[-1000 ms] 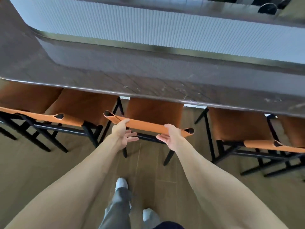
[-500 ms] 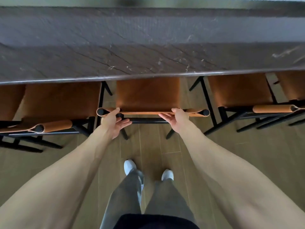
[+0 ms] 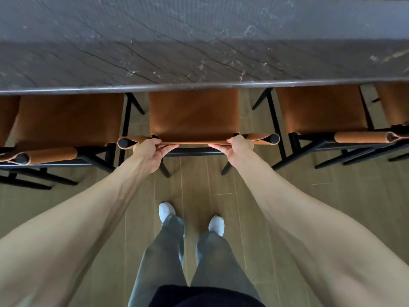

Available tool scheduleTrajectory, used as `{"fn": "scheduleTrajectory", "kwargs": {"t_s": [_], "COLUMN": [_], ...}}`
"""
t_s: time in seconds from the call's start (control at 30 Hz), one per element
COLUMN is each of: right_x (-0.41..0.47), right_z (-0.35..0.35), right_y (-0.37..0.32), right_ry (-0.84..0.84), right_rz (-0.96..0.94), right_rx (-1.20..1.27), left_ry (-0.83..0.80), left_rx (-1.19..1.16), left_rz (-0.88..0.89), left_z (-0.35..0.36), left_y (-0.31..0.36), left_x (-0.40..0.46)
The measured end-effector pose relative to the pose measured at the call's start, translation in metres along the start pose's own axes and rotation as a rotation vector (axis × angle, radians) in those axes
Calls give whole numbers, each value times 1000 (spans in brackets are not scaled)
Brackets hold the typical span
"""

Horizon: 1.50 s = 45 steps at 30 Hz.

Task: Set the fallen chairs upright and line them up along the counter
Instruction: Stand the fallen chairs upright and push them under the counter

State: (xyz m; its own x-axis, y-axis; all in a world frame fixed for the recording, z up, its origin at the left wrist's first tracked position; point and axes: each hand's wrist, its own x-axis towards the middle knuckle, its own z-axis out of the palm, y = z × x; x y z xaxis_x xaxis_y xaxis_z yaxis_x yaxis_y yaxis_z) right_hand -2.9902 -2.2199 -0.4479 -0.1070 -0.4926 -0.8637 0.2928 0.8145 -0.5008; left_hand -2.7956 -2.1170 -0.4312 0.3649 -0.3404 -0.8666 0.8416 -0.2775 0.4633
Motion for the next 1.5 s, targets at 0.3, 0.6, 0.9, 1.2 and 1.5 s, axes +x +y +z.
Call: {"fn": "scheduleTrajectory", "kwargs": {"t_s": [0.3,0.6,0.9,1.2,1.5], "right_x": [15,15,15,13,16], "right_z": [-27,-37,-58,-67,-64], "right_y": [-19,-26,-44,-42,-47], "right_ry": [-54,-77,-126,-126,-162], "right_rz": [-30,-41,-16,-7,-22], "right_rx": [23,-85,-80,-20,-2], "left_ry": [-34,-2,-53,-72,-12], "left_rx": [-42,-56,13,27,36], "left_rz": [22,41,24,5,12], "left_z": [21,25,18,17,22], "left_y": [-28,-35,-30,-32,-33], "left_x": [-2,4,-4,-6,-4]}}
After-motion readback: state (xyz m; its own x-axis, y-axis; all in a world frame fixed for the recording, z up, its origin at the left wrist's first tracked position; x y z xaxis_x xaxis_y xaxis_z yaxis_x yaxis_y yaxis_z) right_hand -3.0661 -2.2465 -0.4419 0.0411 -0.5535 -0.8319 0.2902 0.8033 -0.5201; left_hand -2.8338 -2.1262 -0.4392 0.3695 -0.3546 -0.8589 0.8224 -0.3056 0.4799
